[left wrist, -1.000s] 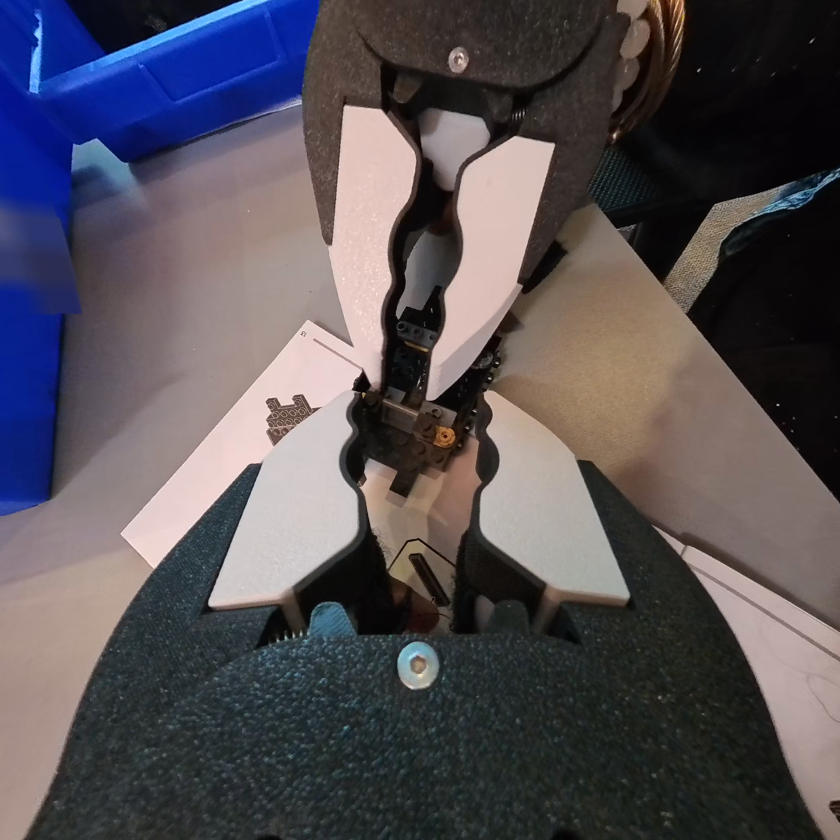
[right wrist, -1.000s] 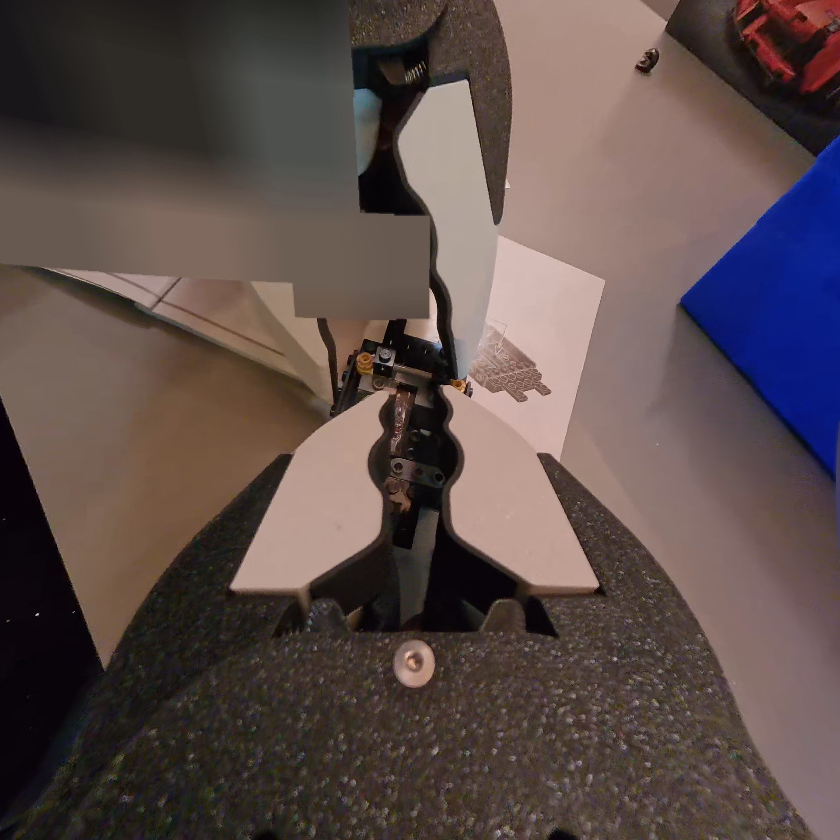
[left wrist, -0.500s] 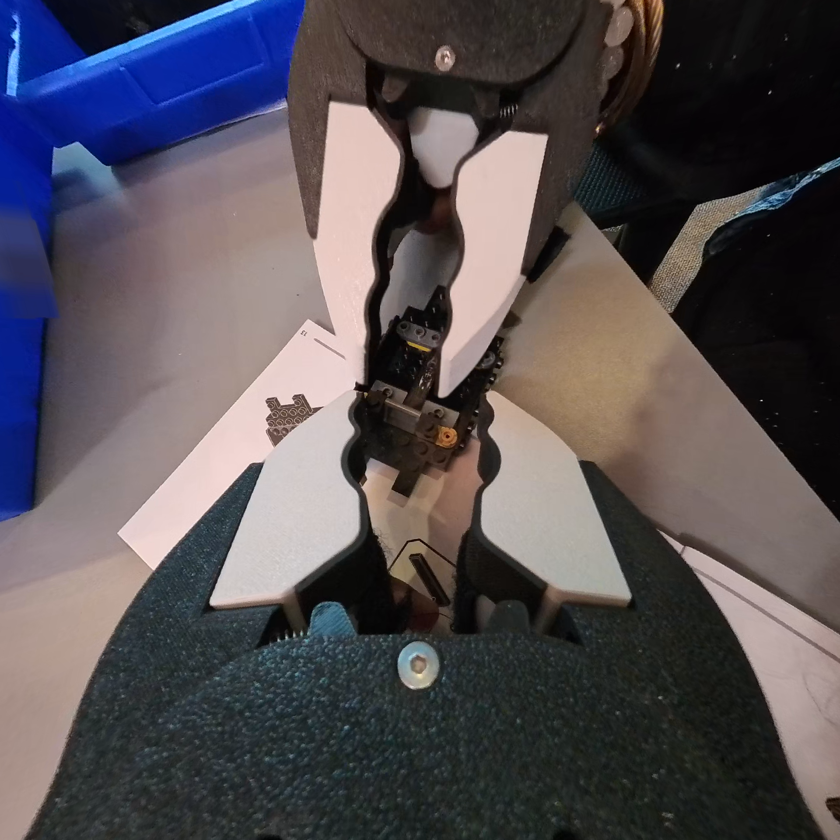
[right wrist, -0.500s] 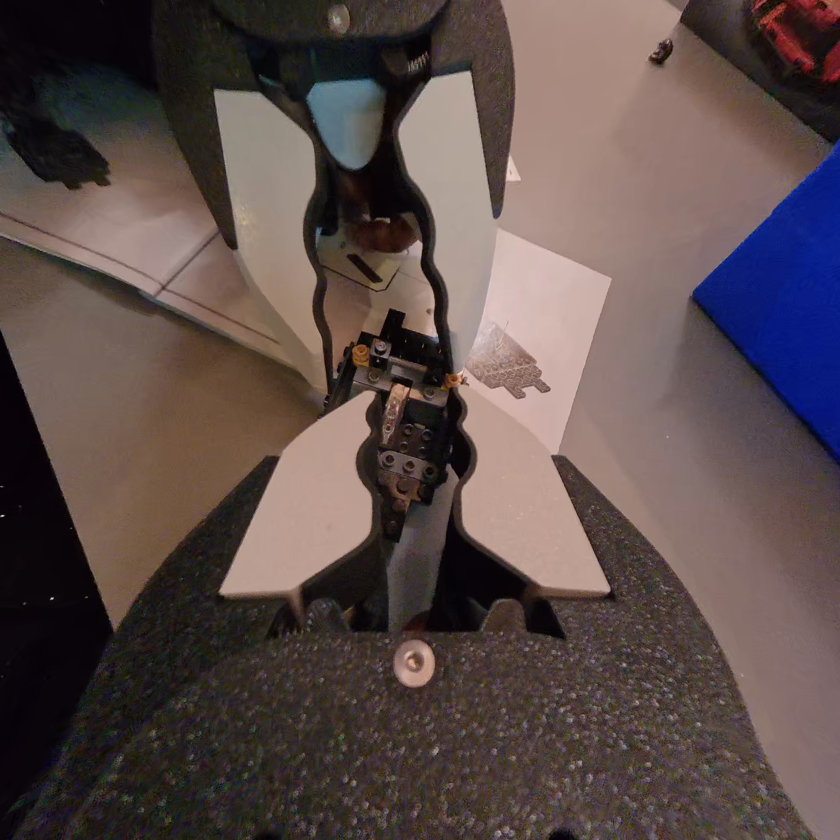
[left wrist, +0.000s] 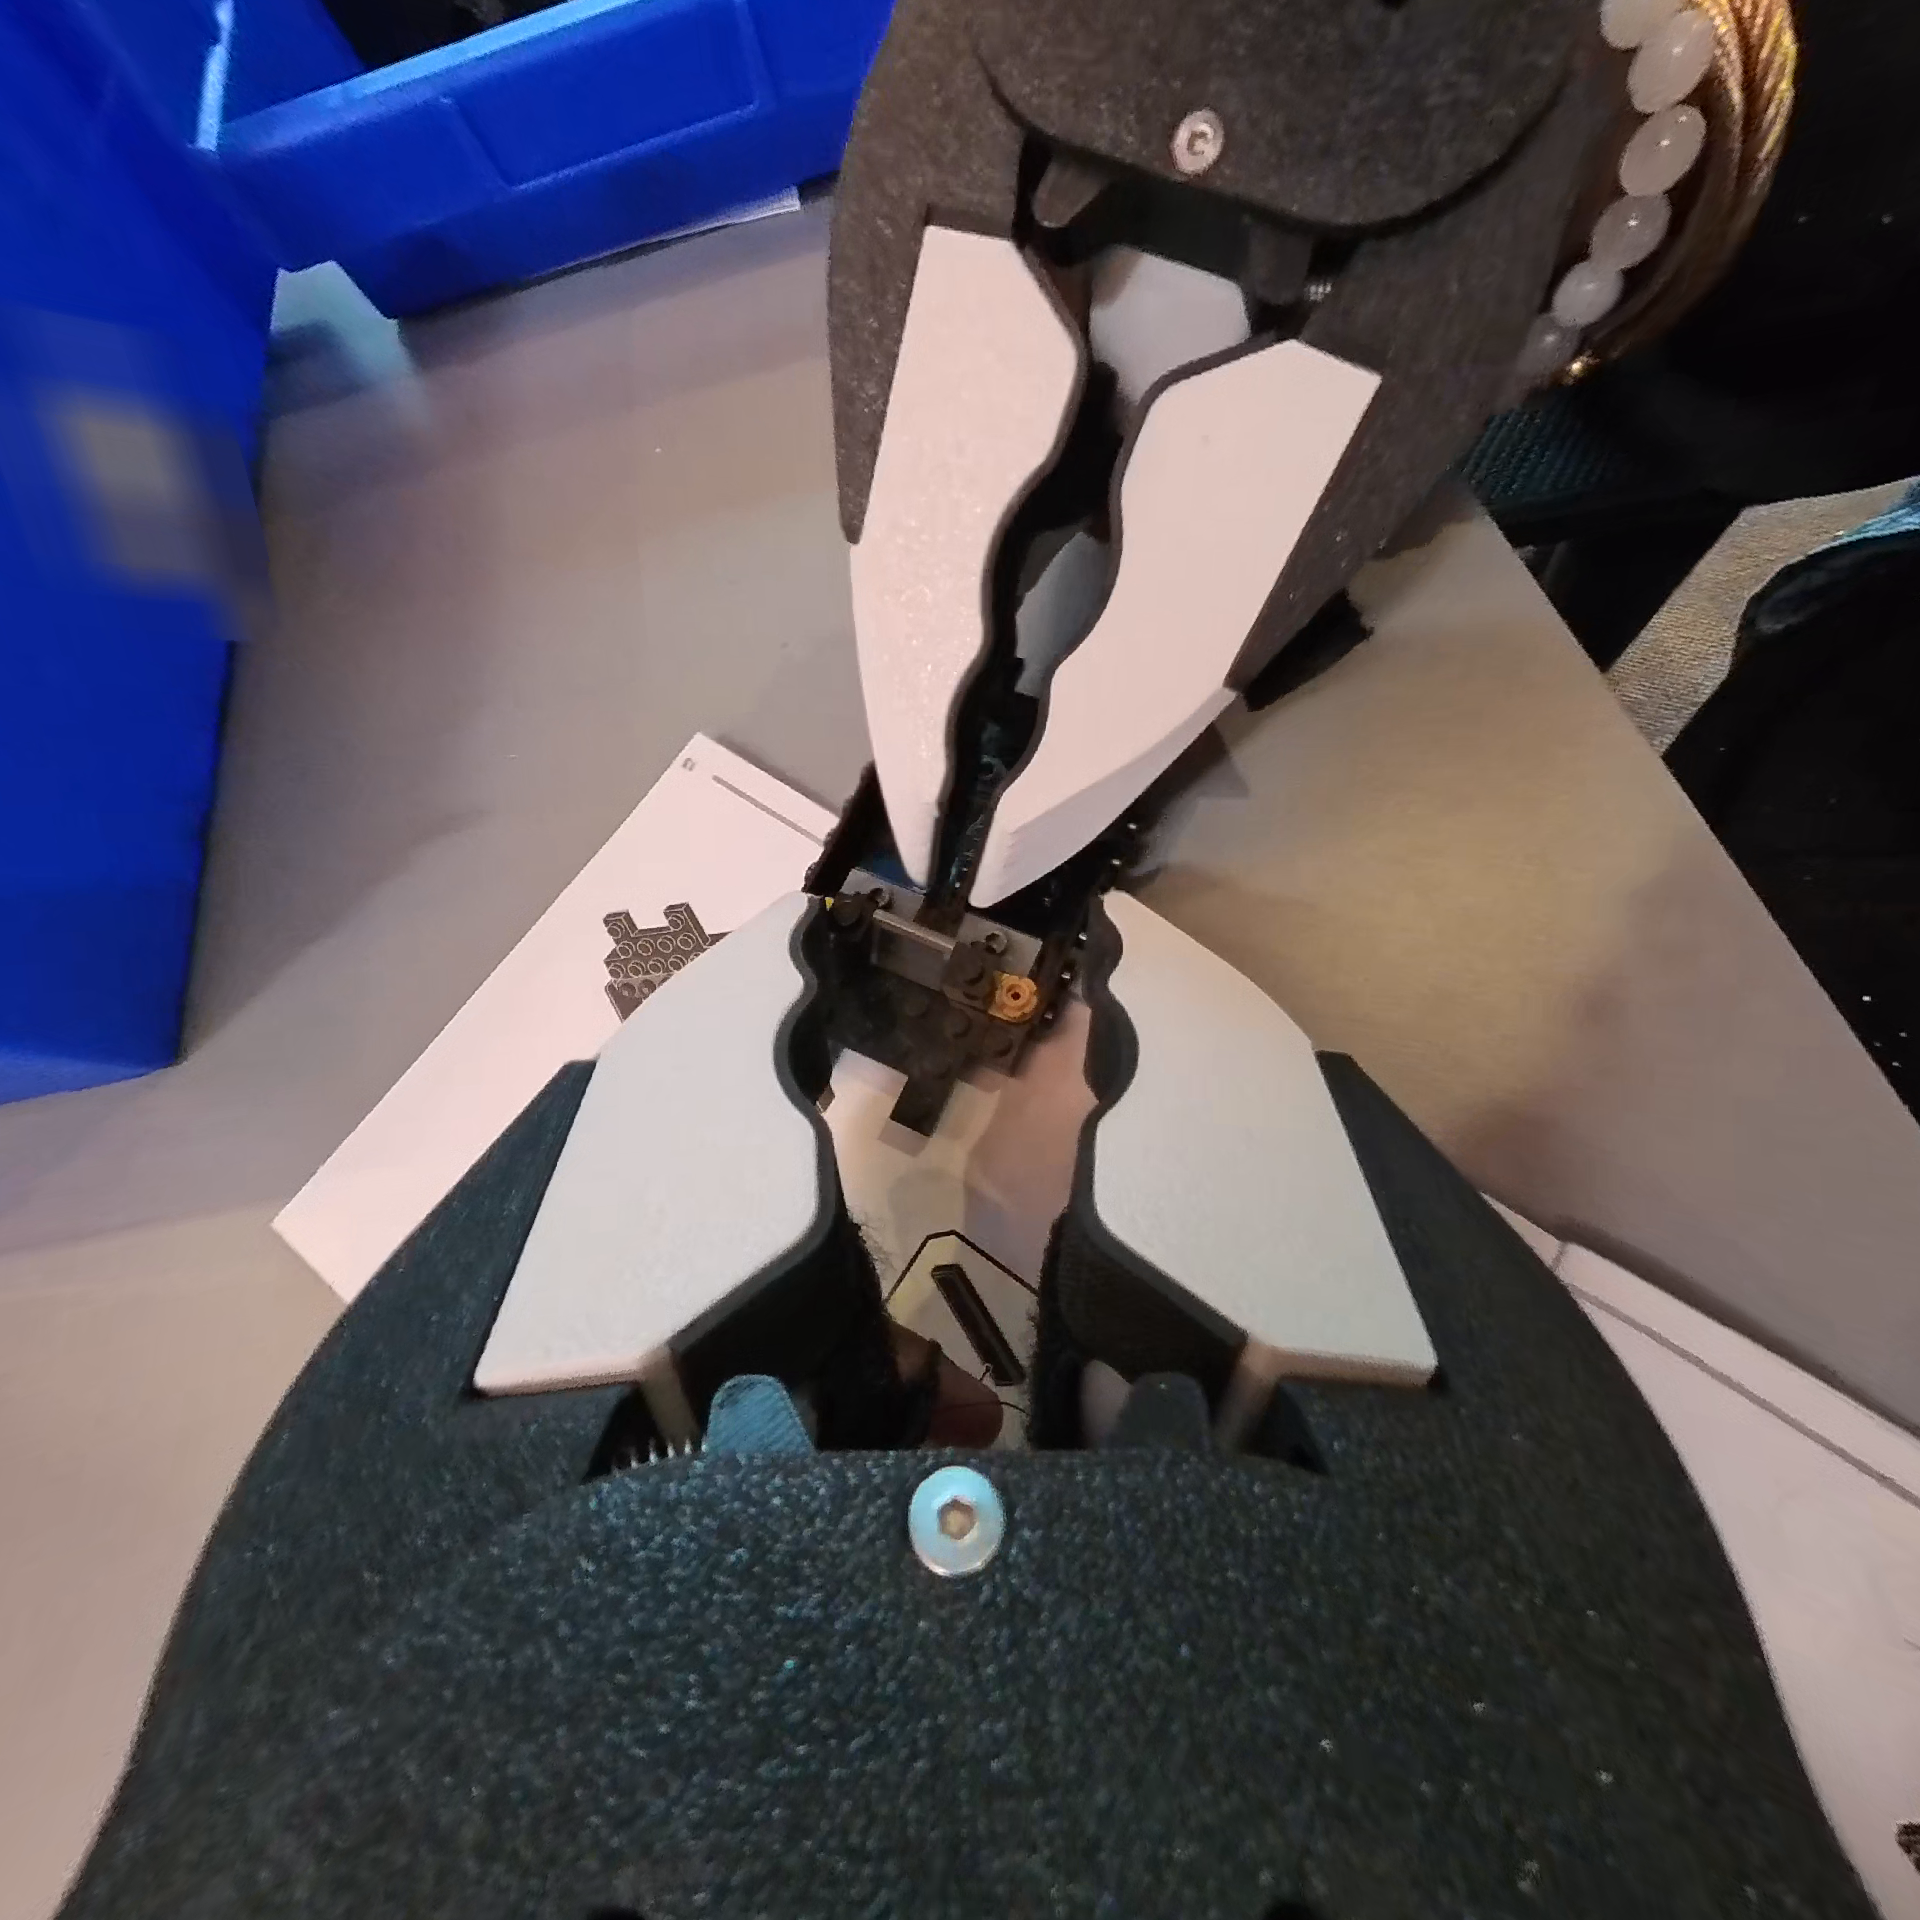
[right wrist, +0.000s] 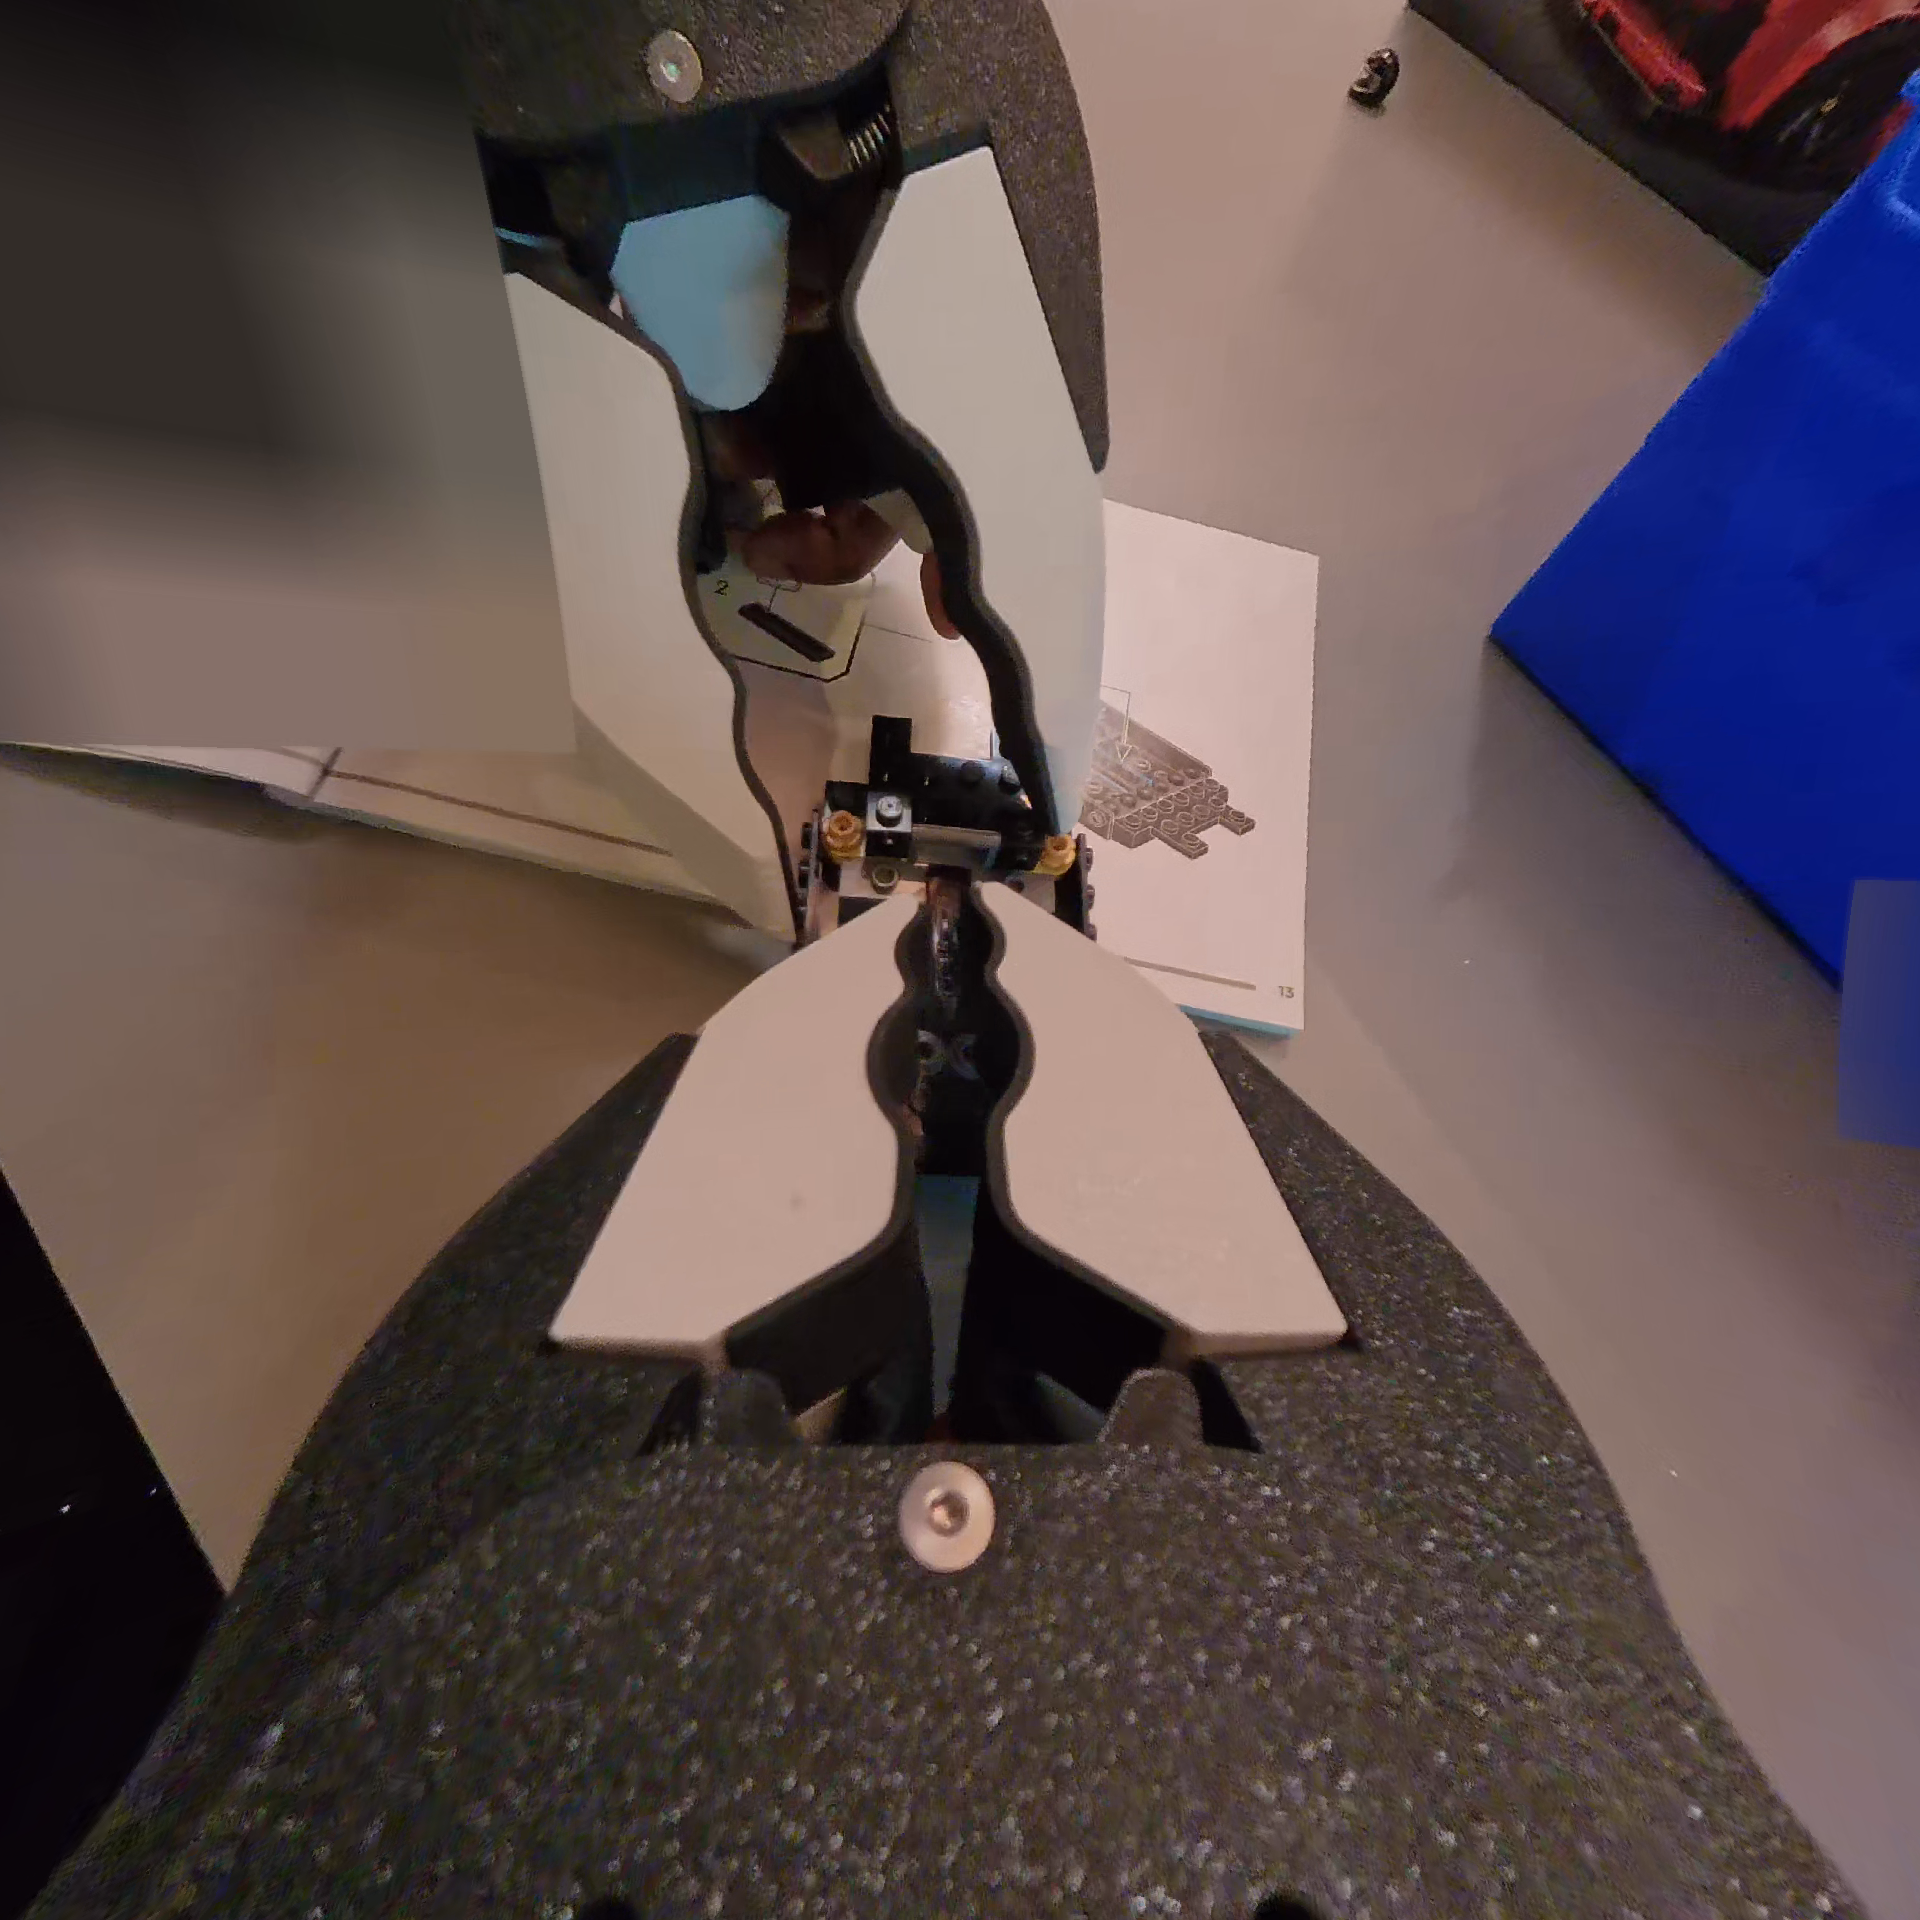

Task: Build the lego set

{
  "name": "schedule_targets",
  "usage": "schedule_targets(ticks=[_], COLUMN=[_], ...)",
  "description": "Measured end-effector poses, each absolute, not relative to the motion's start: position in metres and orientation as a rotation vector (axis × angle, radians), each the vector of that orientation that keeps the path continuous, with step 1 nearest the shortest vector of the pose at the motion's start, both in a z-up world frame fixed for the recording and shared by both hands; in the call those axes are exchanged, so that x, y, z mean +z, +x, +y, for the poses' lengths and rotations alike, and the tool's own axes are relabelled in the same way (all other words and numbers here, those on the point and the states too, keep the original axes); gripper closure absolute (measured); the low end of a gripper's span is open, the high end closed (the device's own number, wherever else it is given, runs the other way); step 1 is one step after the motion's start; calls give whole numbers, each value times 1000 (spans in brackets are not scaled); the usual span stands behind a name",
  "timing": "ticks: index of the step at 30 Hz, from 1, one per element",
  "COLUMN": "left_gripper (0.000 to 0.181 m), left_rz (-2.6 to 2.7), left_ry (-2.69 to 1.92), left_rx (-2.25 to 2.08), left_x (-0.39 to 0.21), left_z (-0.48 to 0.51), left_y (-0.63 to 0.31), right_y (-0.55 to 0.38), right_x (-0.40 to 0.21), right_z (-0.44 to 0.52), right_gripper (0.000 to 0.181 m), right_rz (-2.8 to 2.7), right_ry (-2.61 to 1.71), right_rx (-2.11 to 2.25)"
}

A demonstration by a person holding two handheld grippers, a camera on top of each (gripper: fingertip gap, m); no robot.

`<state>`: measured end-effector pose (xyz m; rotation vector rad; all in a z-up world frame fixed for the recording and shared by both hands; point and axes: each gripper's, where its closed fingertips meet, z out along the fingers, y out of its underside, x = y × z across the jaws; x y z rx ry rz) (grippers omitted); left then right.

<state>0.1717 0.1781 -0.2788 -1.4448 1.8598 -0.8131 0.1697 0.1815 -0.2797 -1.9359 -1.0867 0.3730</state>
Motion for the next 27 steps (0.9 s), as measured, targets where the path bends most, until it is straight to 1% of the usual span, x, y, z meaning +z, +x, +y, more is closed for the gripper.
schedule_targets(ticks=[3,5,7,8,9,10,17,19,21,23,24,25,26,27], left_gripper=[134,134,134,134,134,134,134,134,134,134,134,134,134,134], left_rz=[1863,1861,1861,1861,1862,1863,1864,1864,1864,1863,1864,1864,1865,1864], left_ry=[-1441,-1443,-1444,-1445,-1445,-1444,-1440,-1441,-1441,-1444,-1443,-1441,-1441,-1442], left_rx=[-812,-813,-815,-817,-818,-818,-815,-817,-817,-819,-819,-817,-817,-818], left_x=[-279,-279,-279,-279,-279,-279,-279,-279,-279,-279,-279,-279,-279,-279], left_z=[178,178,178,177,177,177,177,177,176,177,176,176,176,176], left_y=[171,171,171,171,171,171,171,171,171,171,171,171,171,171], right_y=[182,188,181,177,175,173,171,172,171,169,169,171,173,174], right_x=[-268,-258,-257,-261,-265,-269,-280,-280,-280,-280,-279,-278,-277,-278], right_z=[196,197,186,181,179,178,184,186,186,185,187,191,193,194], right_gripper=[181,181,181,179,164,158,157,161,162,155,147,134,128,127], right_rz=[-942,-870,-926,-960,-979,-995,-997,-985,-1004,-1054,-1063,-1052,-1047,-1046], right_ry=[-1896,-1869,-1858,-1877,-1908,-1937,-2038,-2043,-2031,-1996,-1969,-1953,-1948,-1955], right_rx=[266,373,476,522,553,565,627,617,586,540,502,448,429,440])
